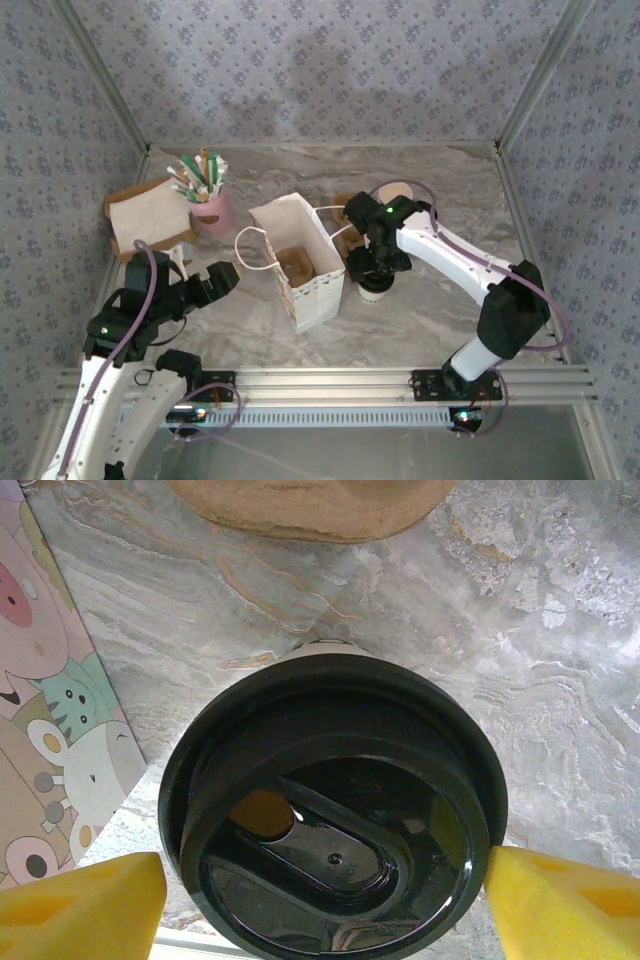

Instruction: Pack the takeout coffee

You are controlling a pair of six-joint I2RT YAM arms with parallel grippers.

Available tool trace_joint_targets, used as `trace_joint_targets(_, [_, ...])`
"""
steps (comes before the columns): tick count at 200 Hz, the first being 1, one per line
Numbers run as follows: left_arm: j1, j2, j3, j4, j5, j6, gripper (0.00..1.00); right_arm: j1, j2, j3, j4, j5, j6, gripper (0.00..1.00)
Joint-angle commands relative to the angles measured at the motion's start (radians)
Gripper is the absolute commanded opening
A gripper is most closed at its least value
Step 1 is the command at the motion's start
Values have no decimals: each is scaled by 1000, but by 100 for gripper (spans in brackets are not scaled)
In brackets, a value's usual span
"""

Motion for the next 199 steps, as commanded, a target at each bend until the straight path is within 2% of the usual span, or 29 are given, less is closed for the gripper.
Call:
trace_joint_targets(1, [6,-3,-9,27,9,14,100,5,14,26,-41,23,-13,84])
trace_joint_targets(134, [6,-5,-20,39,15,7,99,-19,24,8,-3,-13,-15,83])
trace_joint_targets(199, [6,-6,-25,42,17,3,99,-27,26,-9,18,-24,-16,80])
